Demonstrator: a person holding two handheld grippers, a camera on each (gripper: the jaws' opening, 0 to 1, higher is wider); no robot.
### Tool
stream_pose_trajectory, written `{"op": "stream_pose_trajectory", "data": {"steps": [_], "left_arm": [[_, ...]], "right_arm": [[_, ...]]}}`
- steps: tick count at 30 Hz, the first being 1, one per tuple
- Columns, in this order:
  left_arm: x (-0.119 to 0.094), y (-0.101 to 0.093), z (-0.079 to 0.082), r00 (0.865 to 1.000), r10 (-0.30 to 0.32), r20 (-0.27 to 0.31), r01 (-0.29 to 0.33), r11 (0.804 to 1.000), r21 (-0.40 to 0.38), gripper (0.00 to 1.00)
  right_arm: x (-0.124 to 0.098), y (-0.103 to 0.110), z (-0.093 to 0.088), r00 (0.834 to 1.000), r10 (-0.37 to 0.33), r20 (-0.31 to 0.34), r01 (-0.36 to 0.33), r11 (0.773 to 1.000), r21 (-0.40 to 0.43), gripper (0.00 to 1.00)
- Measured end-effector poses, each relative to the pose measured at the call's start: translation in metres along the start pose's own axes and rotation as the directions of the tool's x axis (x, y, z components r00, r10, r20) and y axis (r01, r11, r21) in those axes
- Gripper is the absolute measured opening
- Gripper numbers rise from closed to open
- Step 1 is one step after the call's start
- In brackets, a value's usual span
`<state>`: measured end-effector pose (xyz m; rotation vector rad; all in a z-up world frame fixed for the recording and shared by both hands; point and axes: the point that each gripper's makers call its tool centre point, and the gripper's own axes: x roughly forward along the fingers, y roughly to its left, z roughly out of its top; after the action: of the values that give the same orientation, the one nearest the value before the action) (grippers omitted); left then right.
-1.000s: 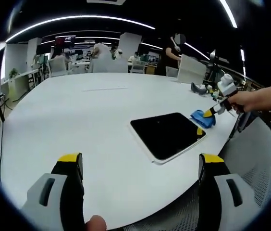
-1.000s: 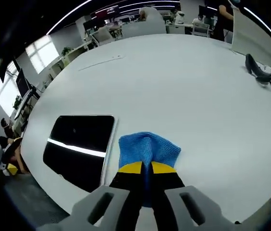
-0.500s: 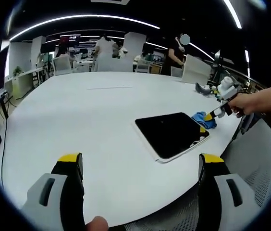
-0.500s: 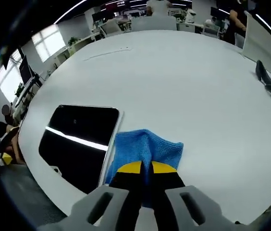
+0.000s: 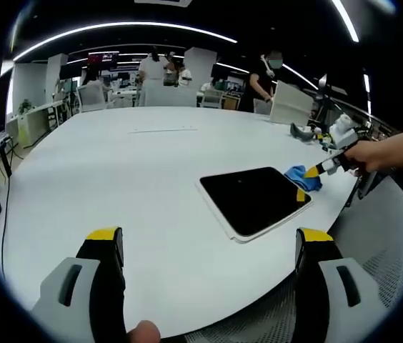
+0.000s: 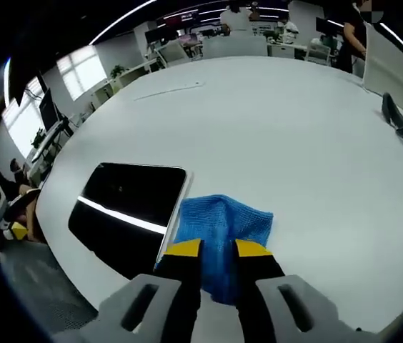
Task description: Wipe the mirror surface with the cleaning cloth until all visible marks leave the cleaned area.
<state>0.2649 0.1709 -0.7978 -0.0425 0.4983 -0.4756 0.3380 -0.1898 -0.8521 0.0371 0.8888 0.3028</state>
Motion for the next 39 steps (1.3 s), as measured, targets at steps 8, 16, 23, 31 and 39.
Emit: {"op": "stream_pose_trajectory", "data": {"steps": [8, 16, 23, 31, 39], "left_arm": [[-0.001, -0.008, -0.001, 0.999, -0.031, -0.021, 0.033, 0.997, 0.065, 0.99], [-0.005, -0.011, -0.006, 0.998, -0.044, -0.046, 0.045, 0.998, 0.035, 0.99], [-0.005, -0.002, -0.005, 0.999, -0.005, -0.034, 0.005, 1.000, -0.005, 0.99], [-0.006, 0.003, -0.002, 1.000, 0.011, -0.015, -0.012, 0.997, -0.078, 0.99], [-0.003, 0.008, -0.001, 0.999, 0.038, -0.019, -0.039, 0.997, -0.062, 0.99]], "right_arm": [[-0.029, 0.007, 0.020, 0.986, 0.037, 0.160, -0.029, 0.998, -0.056, 0.70], [-0.057, 0.022, 0.010, 0.958, 0.103, 0.266, -0.068, 0.988, -0.139, 0.86], [-0.061, 0.019, -0.026, 0.974, 0.086, 0.212, -0.046, 0.981, -0.186, 0.85], [-0.068, 0.027, 0.001, 0.942, 0.128, 0.311, -0.080, 0.983, -0.163, 0.92], [-0.068, 0.024, 0.008, 0.927, 0.099, 0.361, -0.077, 0.994, -0.073, 0.92]]}}
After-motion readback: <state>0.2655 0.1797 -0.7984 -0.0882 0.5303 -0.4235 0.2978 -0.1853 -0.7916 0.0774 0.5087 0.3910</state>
